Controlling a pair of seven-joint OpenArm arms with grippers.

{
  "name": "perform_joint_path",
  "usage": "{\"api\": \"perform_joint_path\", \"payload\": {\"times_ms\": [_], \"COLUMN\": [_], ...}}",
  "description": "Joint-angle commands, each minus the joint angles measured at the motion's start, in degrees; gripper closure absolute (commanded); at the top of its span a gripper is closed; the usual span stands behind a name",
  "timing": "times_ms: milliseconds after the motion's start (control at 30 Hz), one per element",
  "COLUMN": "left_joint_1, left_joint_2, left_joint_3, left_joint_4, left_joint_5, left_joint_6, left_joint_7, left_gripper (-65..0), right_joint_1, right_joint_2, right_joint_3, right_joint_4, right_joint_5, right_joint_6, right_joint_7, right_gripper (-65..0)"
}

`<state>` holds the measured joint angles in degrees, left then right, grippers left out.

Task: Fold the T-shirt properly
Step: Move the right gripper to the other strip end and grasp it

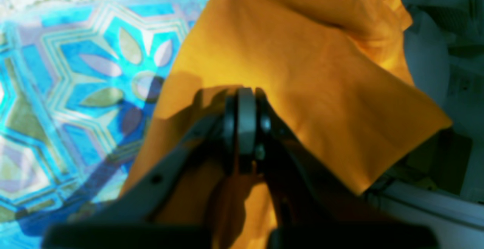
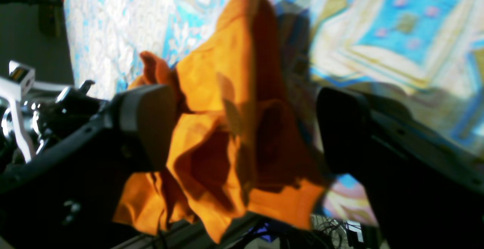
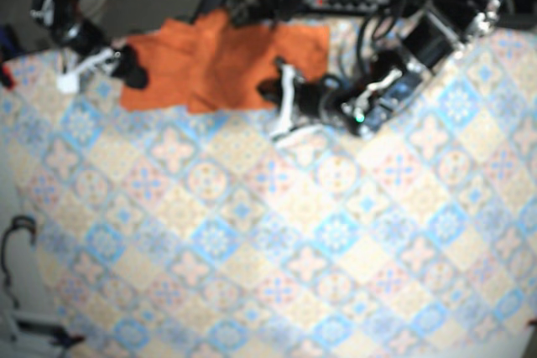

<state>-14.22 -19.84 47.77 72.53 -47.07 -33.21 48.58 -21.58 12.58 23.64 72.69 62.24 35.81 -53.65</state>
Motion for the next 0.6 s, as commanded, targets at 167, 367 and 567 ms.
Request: {"api": "perform_joint_path", "payload": {"times_ms": [167,367,567], "left_joint_1": [-0.95,-0.95,-0.95], "left_joint_2": [0.01,0.01,0.01], "left_joint_3": [-0.34,-0.34,-0.34], "left_joint_4": [0.83,0.83,0.83], "left_joint_5": [-1.06,-1.06,-1.15], "left_joint_6": [-0.41,-0.41,-0.41], "left_joint_7": [-0.80,-0.80,-0.80], "left_gripper": [0.0,0.0,0.0], "right_joint_1": [-0.70,-1.67,-1.93], "right_joint_2": [0.21,0.21,-0.05], "right_joint_3": [-1.00,-1.09,-0.91], "right_joint_4": [0.15,0.15,0.24], "right_joint_5": [-1.09,-1.18,-6.02], "right_joint_6": [-0.25,-0.25,-0.25], "right_joint_7": [-2.31,-2.31,-2.31], "right_gripper": [-57.3,-57.2,-45.8]}}
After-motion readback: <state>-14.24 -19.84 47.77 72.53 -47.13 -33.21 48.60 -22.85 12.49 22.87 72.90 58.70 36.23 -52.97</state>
